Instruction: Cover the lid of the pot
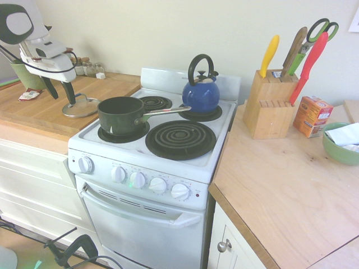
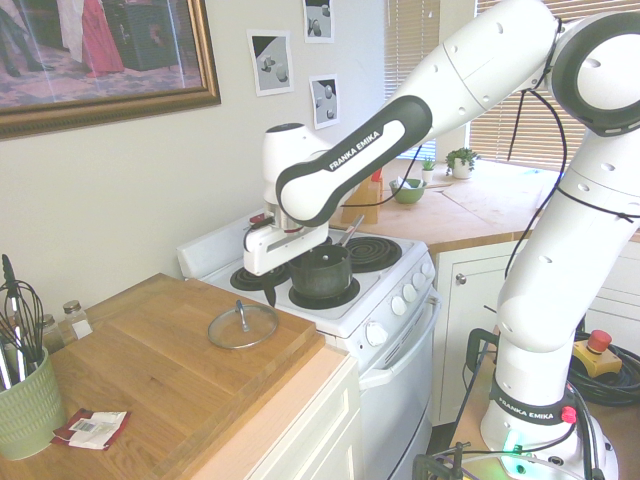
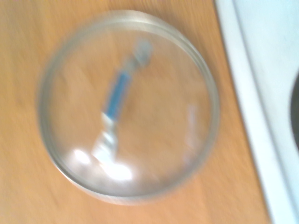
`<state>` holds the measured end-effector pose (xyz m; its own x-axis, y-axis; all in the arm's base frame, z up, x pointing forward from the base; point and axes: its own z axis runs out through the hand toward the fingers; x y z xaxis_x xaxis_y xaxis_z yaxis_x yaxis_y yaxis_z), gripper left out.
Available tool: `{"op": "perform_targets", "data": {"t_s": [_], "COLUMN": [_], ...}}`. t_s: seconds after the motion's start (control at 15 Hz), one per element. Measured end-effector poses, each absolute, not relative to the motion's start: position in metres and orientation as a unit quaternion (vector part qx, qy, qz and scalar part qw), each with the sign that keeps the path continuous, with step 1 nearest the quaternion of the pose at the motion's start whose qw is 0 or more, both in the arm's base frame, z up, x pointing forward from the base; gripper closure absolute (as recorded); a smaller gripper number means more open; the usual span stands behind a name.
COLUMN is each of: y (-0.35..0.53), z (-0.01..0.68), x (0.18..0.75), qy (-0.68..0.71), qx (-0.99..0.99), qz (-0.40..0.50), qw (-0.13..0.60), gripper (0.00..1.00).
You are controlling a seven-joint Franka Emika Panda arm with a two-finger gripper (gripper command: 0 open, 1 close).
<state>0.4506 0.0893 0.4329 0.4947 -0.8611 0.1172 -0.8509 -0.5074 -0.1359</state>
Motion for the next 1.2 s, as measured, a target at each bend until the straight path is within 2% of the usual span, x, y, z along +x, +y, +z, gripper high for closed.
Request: {"op": "perform_targets", "data": {"t_s": [0.67,1.13,1.2], "y": [0.123,0.114,0.118], "z": [0.398,0.382,0.379], "x": [0.55,0.562,0.561], "qy": [0.658,0.676,0.673], "qx": [-0.744,-0.733,-0.736], "qz": [-0.115,-0.078,-0.07], "qw": [0.025,-0.004,-0.006], "gripper": [0.0,0.0,1.0]}}
